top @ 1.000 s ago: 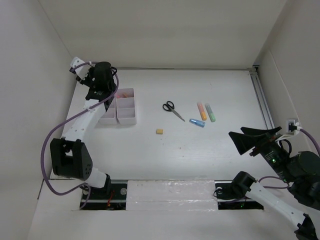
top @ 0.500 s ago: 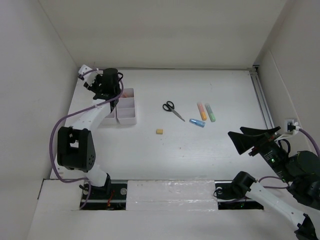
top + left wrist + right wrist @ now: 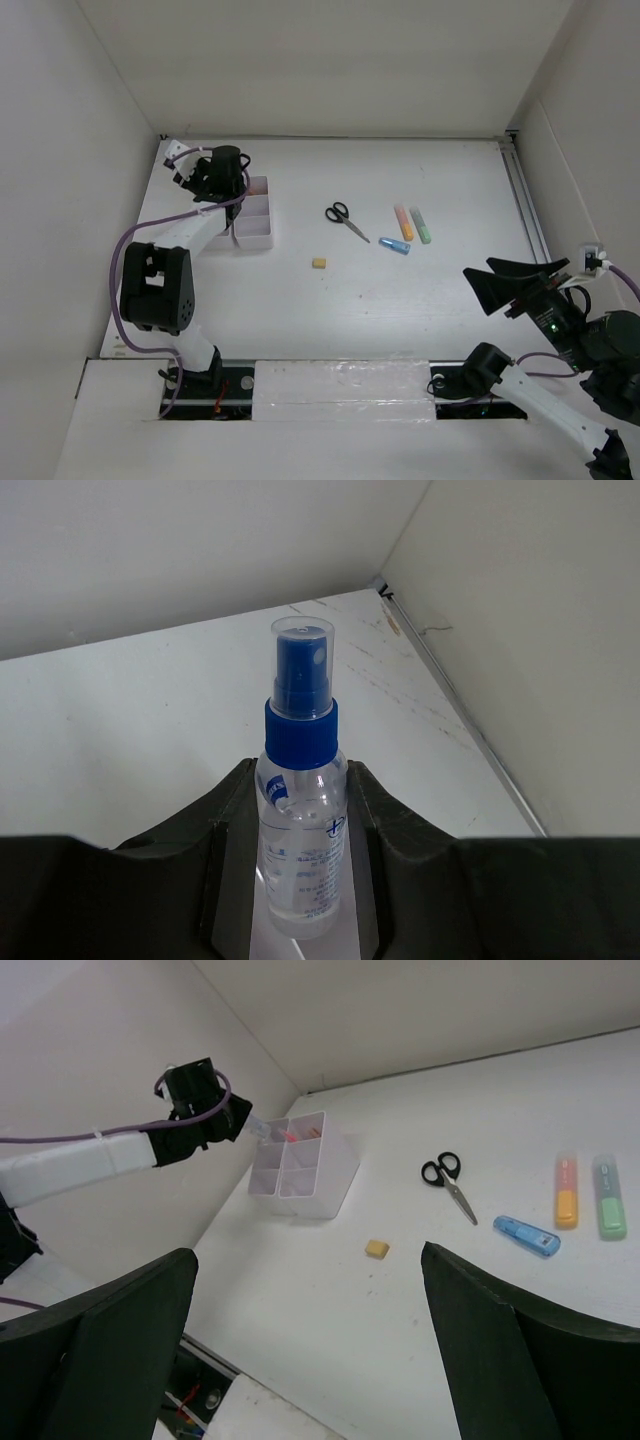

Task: Sort the stationery into containers
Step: Place the stationery into the container

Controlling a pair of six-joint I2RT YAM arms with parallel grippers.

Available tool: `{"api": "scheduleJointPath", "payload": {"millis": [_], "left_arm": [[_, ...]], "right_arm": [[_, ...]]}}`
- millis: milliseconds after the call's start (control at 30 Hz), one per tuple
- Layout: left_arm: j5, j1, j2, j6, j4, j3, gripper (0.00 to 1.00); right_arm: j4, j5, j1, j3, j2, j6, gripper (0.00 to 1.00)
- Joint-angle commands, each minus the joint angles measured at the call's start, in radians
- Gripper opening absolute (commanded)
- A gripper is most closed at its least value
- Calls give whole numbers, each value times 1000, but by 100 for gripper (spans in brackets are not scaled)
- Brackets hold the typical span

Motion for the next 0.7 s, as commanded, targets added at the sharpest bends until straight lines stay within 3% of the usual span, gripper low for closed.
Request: {"api": "scheduleJointPath", "payload": {"millis": [0, 667], "left_arm": [[-43, 0, -16, 1, 89, -17, 0], [-46, 0, 70, 42, 115, 18, 0]], "right_arm": [[-4, 7, 9, 41, -13, -19, 100], [-14, -2, 9, 50, -22, -38, 100]]}}
